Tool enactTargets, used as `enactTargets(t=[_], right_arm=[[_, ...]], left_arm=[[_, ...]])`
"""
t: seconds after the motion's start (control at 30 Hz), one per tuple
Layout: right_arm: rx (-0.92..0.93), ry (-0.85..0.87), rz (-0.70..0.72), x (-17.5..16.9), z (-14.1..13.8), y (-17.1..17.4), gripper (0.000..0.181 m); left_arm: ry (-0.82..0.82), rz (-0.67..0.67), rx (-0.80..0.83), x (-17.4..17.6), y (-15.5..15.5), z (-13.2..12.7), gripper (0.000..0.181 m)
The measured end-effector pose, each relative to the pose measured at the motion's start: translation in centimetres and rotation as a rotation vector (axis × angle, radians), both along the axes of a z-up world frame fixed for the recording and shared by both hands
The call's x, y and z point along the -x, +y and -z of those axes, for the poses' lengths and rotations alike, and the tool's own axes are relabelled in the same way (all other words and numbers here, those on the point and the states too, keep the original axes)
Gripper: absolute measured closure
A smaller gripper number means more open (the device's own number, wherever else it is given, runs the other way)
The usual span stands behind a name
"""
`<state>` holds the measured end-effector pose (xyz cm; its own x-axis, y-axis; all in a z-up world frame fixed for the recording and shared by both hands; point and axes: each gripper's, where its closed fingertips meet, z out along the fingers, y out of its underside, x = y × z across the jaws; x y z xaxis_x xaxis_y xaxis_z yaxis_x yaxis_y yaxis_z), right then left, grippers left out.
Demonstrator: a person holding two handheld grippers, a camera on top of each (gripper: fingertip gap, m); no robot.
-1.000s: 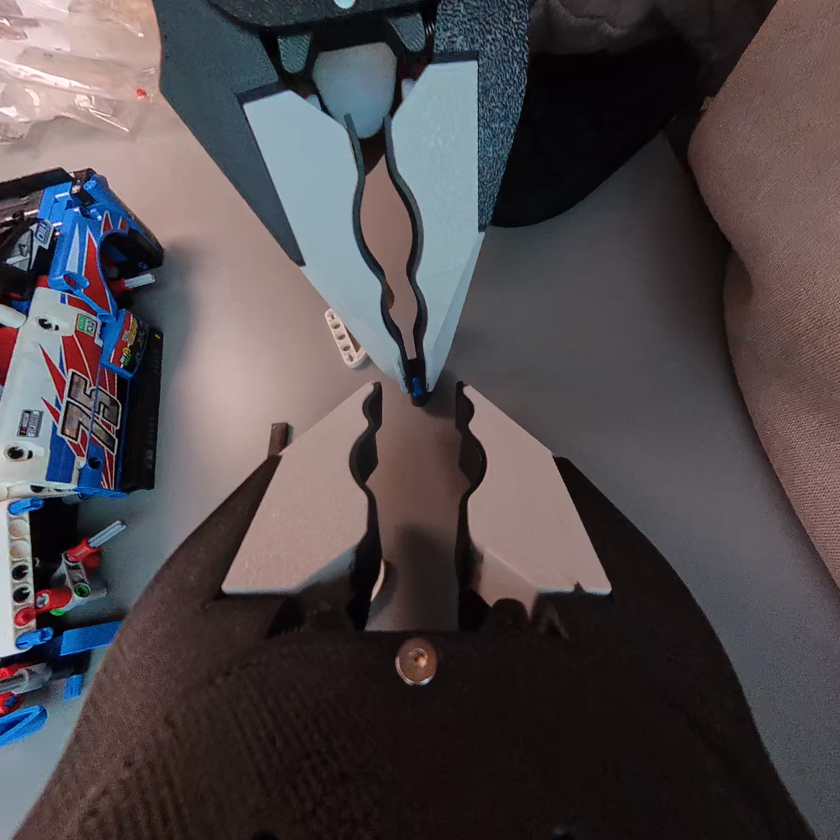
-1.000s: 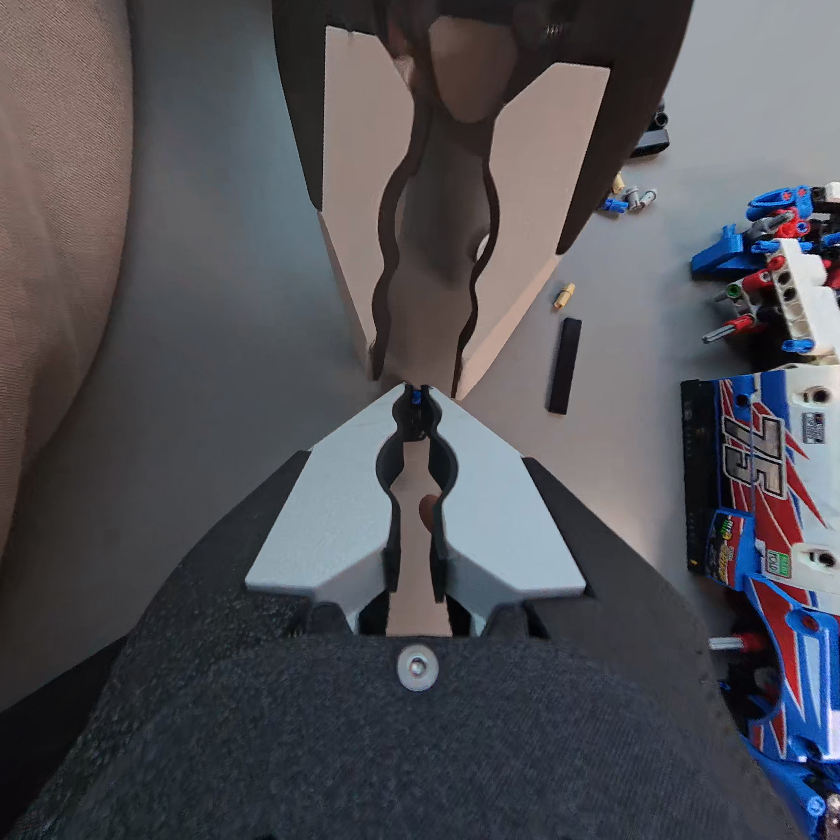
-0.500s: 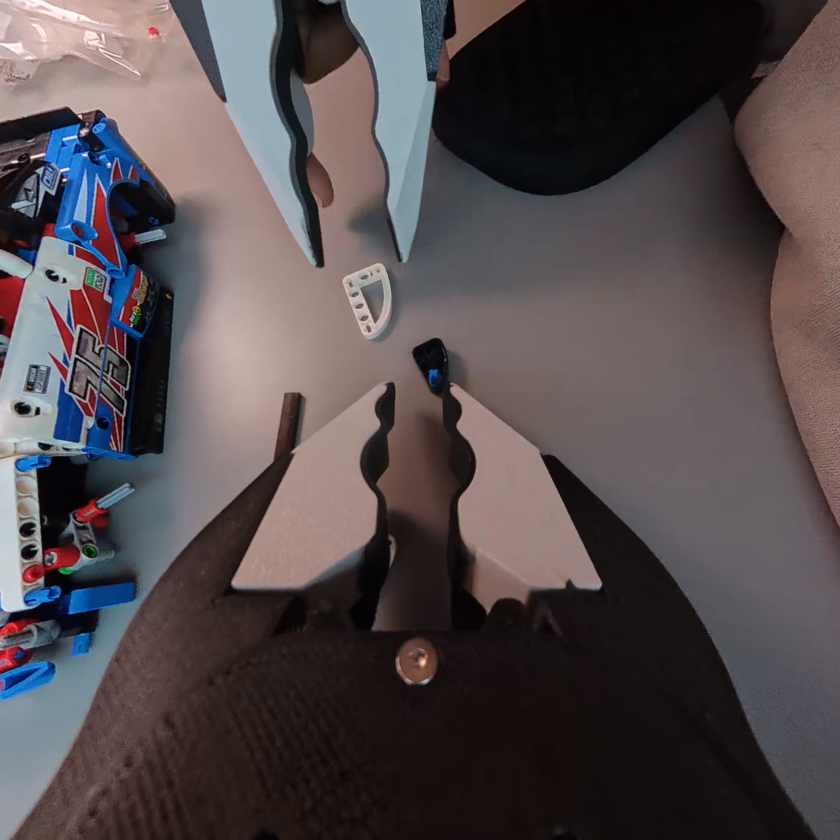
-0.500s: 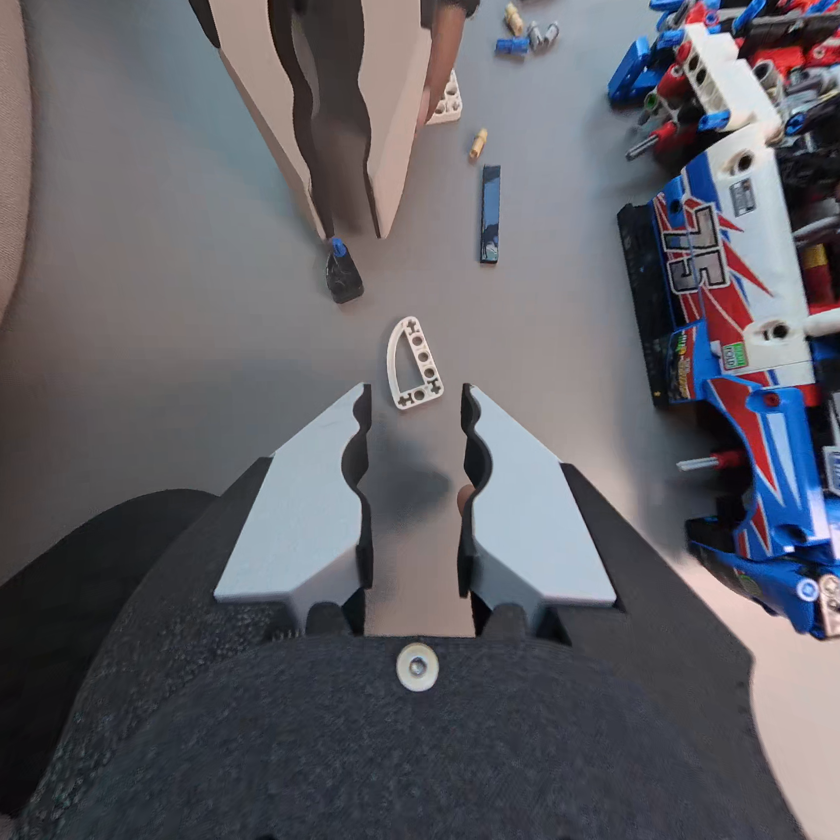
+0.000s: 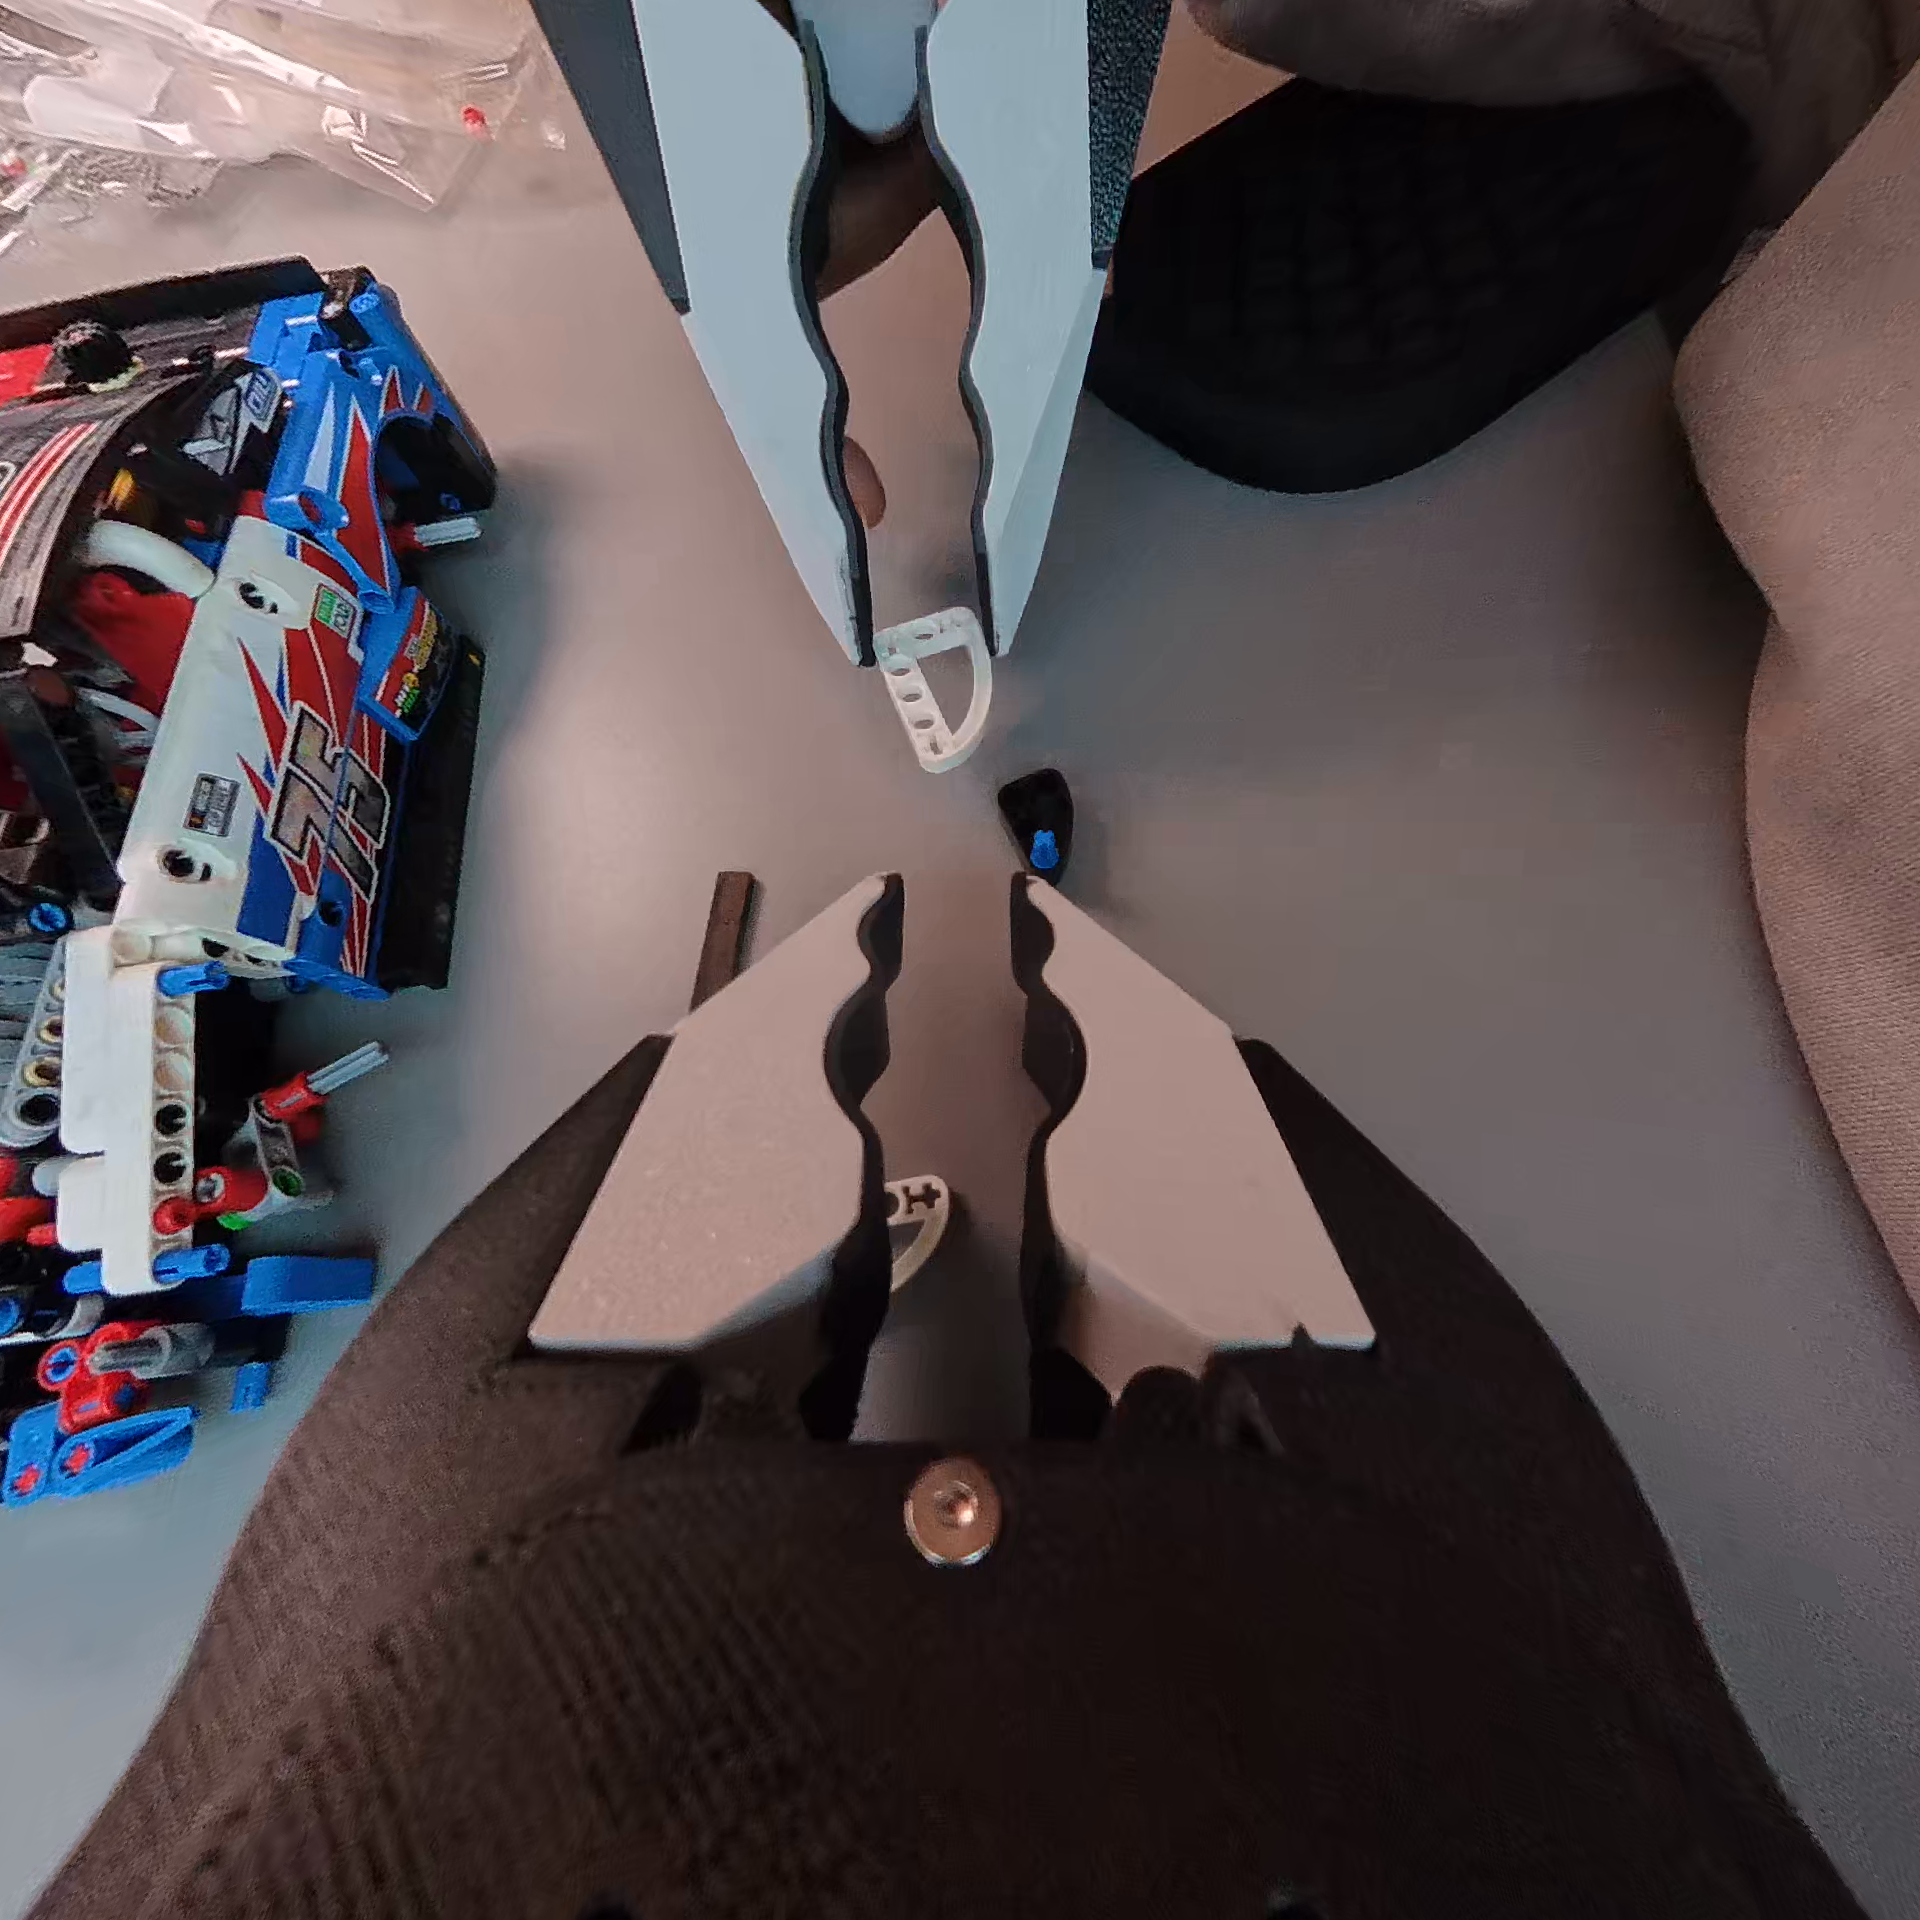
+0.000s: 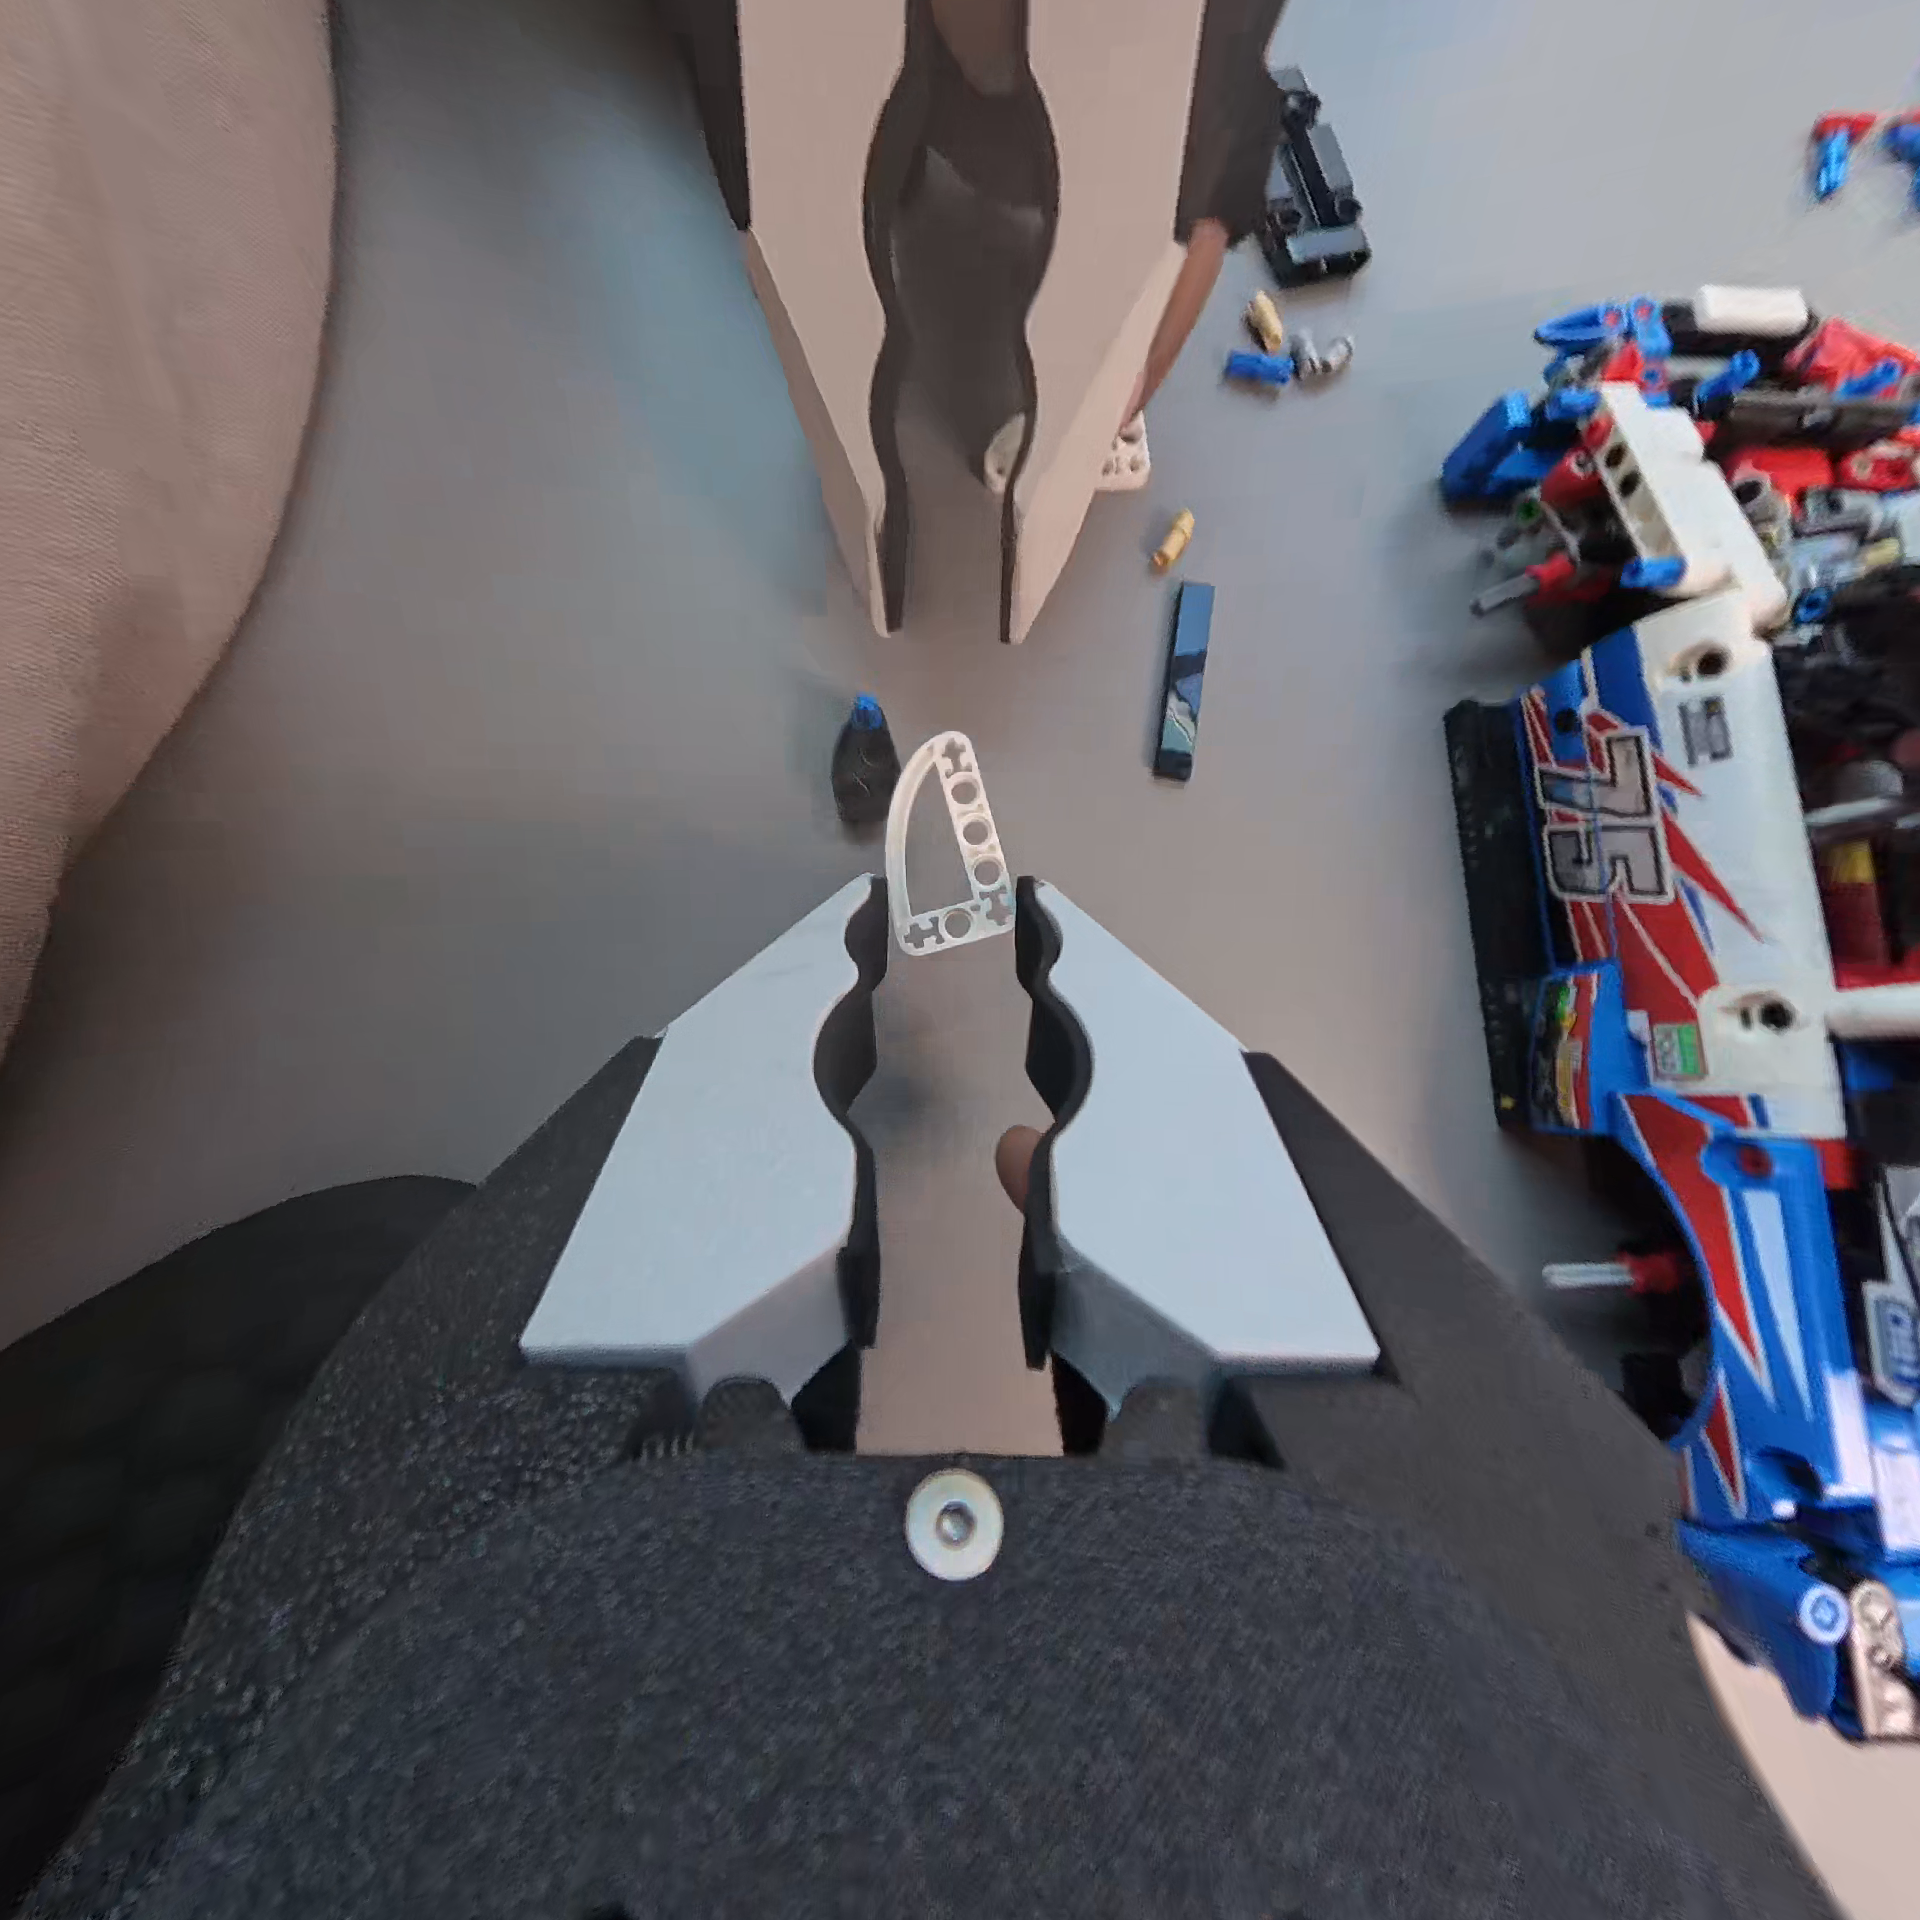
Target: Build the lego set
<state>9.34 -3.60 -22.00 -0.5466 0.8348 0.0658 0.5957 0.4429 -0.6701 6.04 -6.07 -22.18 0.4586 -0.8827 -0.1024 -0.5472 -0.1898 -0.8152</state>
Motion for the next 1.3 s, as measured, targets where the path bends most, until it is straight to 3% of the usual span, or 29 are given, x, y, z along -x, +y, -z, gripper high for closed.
enactTargets(t=[0.23, 0.43, 1.3], right_arm=[[-0.047, -0.091, -0.26, 0.7, 0.3, -2.0, 0.16], [-0.05, -0.162, -0.385, 1.0, 0.9, -2.3, 0.16], [-0.084, -0.225, -0.444, 0.9, 1.1, -1.8, 0.16]], left_arm=[[-0.028, 0.016, 0.006, -1.0, -0.8, -0.2, 0.165], [-0.028, 0.025, 0.006, -1.5, -1.1, -0.1, 0.172], [0.021, 0.05, -0.016, -1.9, -1.1, 0.3, 0.177]])
